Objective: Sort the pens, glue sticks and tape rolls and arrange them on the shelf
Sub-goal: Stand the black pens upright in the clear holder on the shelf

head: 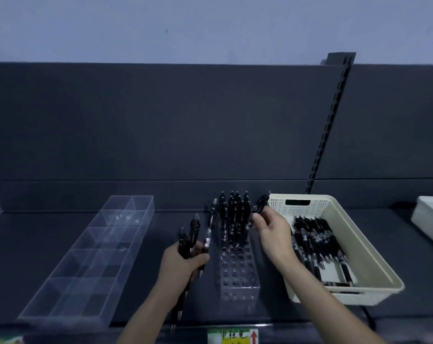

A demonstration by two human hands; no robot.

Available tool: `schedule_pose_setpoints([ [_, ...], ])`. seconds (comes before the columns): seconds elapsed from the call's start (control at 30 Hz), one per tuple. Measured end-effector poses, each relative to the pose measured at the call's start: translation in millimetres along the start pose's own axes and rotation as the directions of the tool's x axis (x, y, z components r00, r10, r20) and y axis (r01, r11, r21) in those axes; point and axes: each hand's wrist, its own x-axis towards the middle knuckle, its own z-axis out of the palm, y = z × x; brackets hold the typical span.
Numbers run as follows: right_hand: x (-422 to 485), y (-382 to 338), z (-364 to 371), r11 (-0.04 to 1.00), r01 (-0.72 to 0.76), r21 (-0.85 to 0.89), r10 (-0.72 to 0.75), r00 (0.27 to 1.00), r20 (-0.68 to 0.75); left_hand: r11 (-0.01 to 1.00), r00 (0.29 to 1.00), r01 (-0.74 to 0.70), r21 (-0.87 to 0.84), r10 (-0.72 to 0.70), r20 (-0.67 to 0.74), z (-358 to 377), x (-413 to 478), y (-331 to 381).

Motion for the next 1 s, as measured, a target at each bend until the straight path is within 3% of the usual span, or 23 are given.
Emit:
schedule_pose_setpoints([
  [0.17,5.6,0.7,16.1,0.956,0.179,-0.231,-0.169,0.984,0.063,1.0,1.0,-0.006,-0.01,0.006,-0.006,-2.3,5.1,-3.4],
  [0.33,3.5,16.3,28.9,0.915,0.207,-0.347,-0.129,0.963,0.235,0.999,1.0,-0.011,-0.031,0.01,-0.018,-5.1,10.5,-4.1],
  [0.43,3.8,24.1,34.3,0.916,0.226,-0.333,-0.122,0.944,0.307,0.999,1.0,-0.013,-0.039,0.012,-0.022,-4.3,12.2,-3.6],
  [0.83,0.7,41.2,43.9,0.977,-0.007,-0.213,0.051,0.978,0.2,0.999,0.999,-0.045,-0.03,0.044,-0.017,4.7,17.4,-0.4],
  [1.0,4.0,43.3,50.0,0.958,0.019,-0.286,0.029,0.987,0.161,0.998,0.999,-0.051,-0.039,0.05,-0.012,6.9,16.0,-0.5],
])
